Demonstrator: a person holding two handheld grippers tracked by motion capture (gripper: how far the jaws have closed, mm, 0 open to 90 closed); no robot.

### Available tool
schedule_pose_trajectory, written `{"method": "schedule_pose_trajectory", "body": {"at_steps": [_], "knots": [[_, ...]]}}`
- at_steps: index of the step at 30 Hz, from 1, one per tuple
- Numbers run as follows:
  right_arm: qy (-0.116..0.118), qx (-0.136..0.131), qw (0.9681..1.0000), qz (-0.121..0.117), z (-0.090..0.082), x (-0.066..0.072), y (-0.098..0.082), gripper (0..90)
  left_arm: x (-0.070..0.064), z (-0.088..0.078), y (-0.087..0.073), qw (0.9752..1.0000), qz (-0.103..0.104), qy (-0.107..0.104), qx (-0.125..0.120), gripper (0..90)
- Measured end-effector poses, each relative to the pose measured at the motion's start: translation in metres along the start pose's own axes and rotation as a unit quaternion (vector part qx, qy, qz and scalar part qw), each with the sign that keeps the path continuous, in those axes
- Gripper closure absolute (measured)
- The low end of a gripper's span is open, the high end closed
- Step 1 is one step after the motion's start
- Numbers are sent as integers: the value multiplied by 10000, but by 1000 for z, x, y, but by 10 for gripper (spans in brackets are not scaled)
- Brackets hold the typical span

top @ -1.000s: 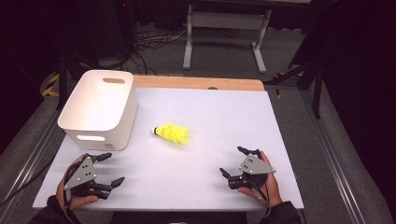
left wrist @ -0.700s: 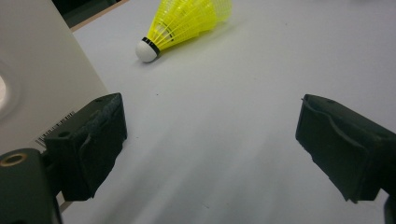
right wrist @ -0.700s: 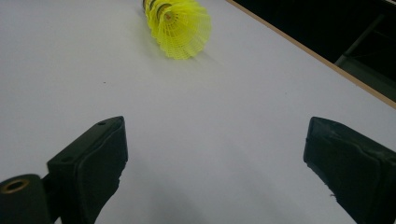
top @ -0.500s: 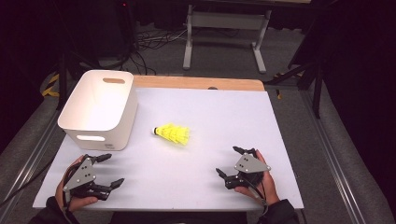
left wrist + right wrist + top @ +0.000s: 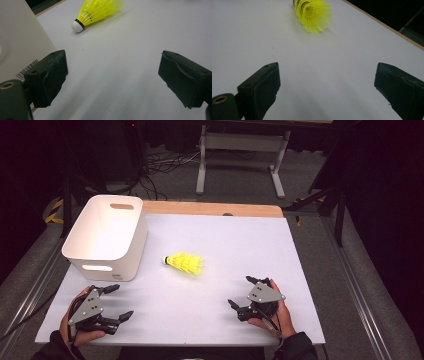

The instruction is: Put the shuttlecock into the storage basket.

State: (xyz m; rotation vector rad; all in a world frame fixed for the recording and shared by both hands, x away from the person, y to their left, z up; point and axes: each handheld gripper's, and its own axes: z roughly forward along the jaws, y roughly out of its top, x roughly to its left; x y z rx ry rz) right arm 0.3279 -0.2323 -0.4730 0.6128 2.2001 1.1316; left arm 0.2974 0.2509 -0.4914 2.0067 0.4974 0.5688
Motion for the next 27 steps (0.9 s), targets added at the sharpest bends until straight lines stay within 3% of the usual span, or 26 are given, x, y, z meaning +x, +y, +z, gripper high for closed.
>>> {"method": "schedule_pose_trajectory", "body": {"at_steps": [9, 12, 21, 27], "knots": [[229, 117, 9995, 209, 17, -1, 12, 107, -1, 1, 0, 10000, -16, -12, 7, 95], [402, 160, 9987, 284, 26, 0, 19, 131, -1, 1, 0, 10000, -20, -25, 23, 95], [904, 467, 9947, 135, 69, 13, 44, 169, -1, 1, 0, 10000, -19, -34, 11, 95], [1002, 646, 9927, 183, 98, 20, 59, 217, -1, 1, 0, 10000, -15, -53, 4, 95]]}}
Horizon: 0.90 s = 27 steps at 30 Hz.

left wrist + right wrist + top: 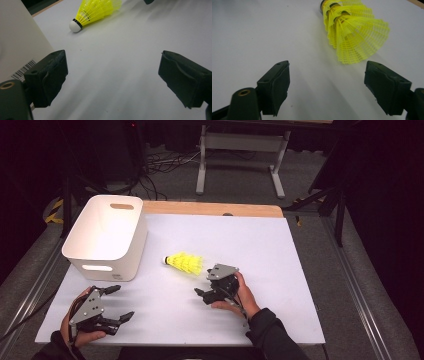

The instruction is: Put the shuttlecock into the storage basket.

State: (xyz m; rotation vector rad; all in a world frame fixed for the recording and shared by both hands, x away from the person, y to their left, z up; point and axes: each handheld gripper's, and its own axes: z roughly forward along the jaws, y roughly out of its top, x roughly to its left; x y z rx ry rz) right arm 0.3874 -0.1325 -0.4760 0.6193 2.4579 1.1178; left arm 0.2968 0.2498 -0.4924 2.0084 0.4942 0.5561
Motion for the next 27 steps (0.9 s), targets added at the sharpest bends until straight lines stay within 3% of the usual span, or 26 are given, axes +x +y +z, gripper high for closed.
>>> {"method": "schedule_pose_trajectory", "body": {"at_steps": [3, 6, 19, 22, 26, 27], "knots": [[-126, 144, 9998, -72, 14, 2, 9, 231, 0, 1, 0, 10000, -2, -21, 8, 96], [-132, 169, 9998, 40, 24, 1, 15, 242, -1, 1, 0, 10000, 8, -31, 13, 96], [68, 49, 9969, 782, 58, -4, 38, 274, -2, 2, 0, 10000, 11, -84, 4, 96], [24, 72, 9959, 899, 66, -5, 42, 293, -2, 3, 0, 9999, 24, -101, 24, 96], [-301, 101, 9935, 1092, 75, -5, 47, 428, -4, 4, 0, 9999, 43, -129, 34, 96], [-301, 101, 9935, 1092, 75, -5, 47, 428, -4, 4, 0, 9999, 43, -129, 34, 96]]}}
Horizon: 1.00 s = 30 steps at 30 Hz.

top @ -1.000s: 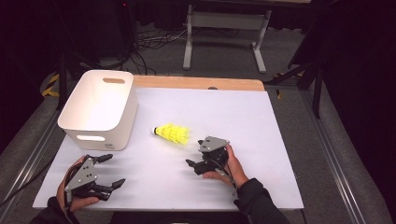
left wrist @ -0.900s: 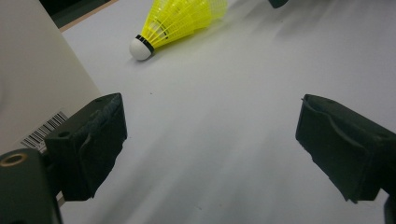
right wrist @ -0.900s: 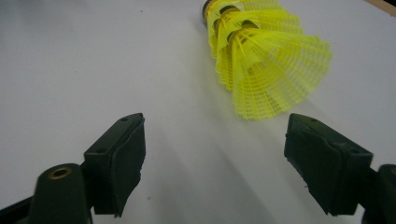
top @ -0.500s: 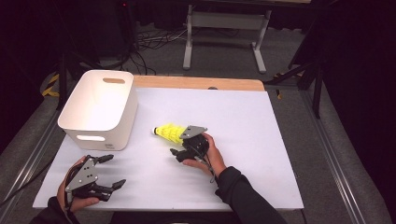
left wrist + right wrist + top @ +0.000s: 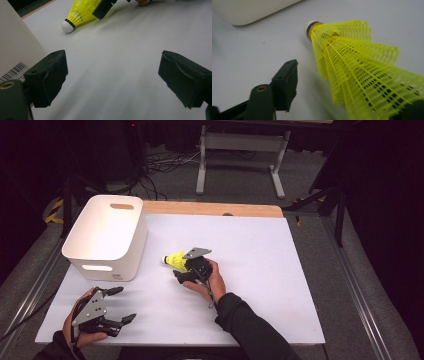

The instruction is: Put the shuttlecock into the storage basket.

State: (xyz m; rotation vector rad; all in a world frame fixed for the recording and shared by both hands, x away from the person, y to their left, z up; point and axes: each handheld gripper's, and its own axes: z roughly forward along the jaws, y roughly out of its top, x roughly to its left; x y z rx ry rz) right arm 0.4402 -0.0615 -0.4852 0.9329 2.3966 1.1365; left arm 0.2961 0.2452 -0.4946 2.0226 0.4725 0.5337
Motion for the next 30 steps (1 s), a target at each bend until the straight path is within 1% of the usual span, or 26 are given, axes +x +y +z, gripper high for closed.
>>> {"method": "schedule_pose_trajectory", "body": {"at_steps": [1, 2, 3, 4, 5, 6, 7, 8, 9, 10, 13, 15, 19, 20, 21, 24, 28, 30], "knots": [[-228, 37, 9997, 88, 4, -1, 3, 535, 0, 0, 0, 10000, -3, -5, -7, 96], [-228, 37, 9997, 88, 4, -1, 3, 535, 0, 0, 0, 10000, -3, -5, -7, 96], [-372, 43, 9992, 131, 7, -2, 5, 661, 0, 0, 0, 10000, 7, 5, 0, 95], [-395, 29, 9991, 145, 8, -3, 7, 706, 0, 0, 0, 10000, 7, 5, 0, 96], [-395, 29, 9991, 145, 8, -3, 7, 706, 0, 0, 0, 10000, 13, -2, -4, 96], [-424, -10, 9990, 164, 8, -3, 8, 779, 0, 0, 0, 10000, 12, 0, -3, 96], [-384, -59, 9991, 147, 9, -3, 11, 810, 0, 0, 0, 10000, 12, -9, 3, 96], [-396, -44, 9992, 66, 10, -2, 14, 825, 0, 0, 0, 10000, 12, -10, 9, 96], [-418, -42, 9991, -100, 12, -1, 17, 840, 0, 0, 0, 10000, 14, -10, 11, 95], [-419, -38, 9989, -202, 13, 0, 19, 856, 0, 0, 0, 10000, 15, -5, 8, 96], [-295, -55, 9993, -241, 14, 1, 22, 864, 0, -1, 0, 10000, 15, 7, -7, 96], [-246, -77, 9994, -223, 13, 1, 21, 865, 1, -1, 0, 10000, -16, 32, -12, 96], [-137, -206, 9996, -162, 4, 0, 20, 866, 1, 0, 0, 9999, -61, 107, 3, 99], [-130, -235, 9995, -184, 2, 0, 20, 866, 1, 1, 0, 9999, -74, 134, 15, 99], [-94, -284, 9993, -205, -2, 0, 19, 866, 1, 1, 1, 9999, -58, 146, 33, 101], [8, -392, 9990, -229, -11, 0, 16, 866, 1, 4, 2, 9998, -97, 152, 67, 102], [161, -543, 9981, -242, -29, -1, 5, 865, 0, 10, 5, 9997, -153, 147, 92, 97], [183, -582, 9977, -285, -38, -2, 1, 865, 1, 14, 8, 9997, -197, 133, 92, 97]]}}
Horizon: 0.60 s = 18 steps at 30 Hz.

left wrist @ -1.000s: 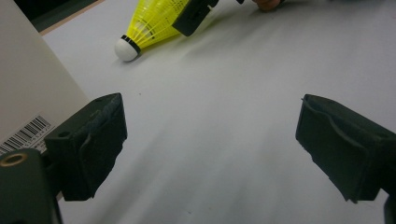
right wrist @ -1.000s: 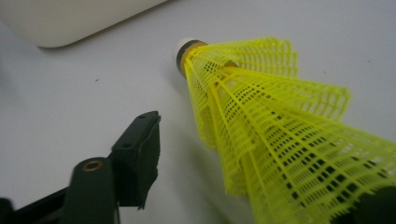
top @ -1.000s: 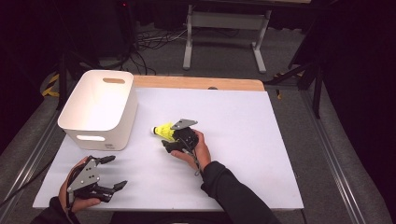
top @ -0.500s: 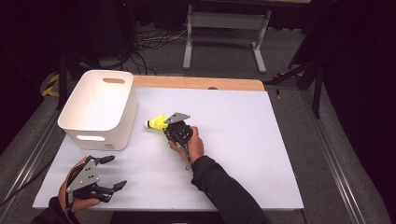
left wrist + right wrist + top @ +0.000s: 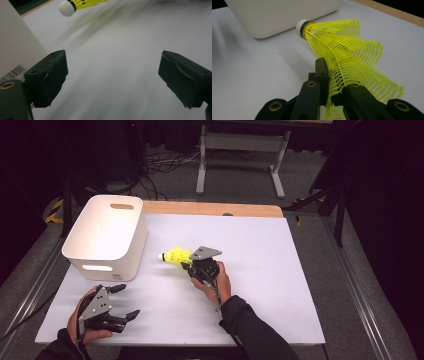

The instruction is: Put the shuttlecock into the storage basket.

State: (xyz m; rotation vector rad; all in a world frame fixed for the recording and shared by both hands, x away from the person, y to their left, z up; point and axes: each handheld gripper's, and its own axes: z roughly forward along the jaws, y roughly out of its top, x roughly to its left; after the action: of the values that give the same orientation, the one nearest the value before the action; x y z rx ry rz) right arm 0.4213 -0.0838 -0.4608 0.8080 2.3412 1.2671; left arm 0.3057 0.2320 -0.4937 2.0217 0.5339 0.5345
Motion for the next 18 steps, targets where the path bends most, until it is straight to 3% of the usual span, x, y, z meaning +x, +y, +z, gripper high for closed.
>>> {"method": "schedule_pose_trajectory", "body": {"at_steps": [4, 8, 13, 16, 18], "knots": [[73, -154, 9996, -206, -26, 1, -6, 865, 0, 13, 10, 10000, -3, -65, 34, 107], [174, -223, 9991, -327, -51, 1, -13, 865, 0, 33, 24, 9997, 134, -177, 133, 121], [264, -217, 9974, -628, -70, 6, -20, 865, 1, 55, 44, 9994, 147, -303, 50, 123], [338, -226, 9965, -728, -79, 9, -23, 864, -2, 66, 59, 9987, 246, -433, -74, 183], [337, -151, 9950, -928, -86, 11, -24, 863, -5, 75, 71, 9979, 385, -513, -92, 243]]}}
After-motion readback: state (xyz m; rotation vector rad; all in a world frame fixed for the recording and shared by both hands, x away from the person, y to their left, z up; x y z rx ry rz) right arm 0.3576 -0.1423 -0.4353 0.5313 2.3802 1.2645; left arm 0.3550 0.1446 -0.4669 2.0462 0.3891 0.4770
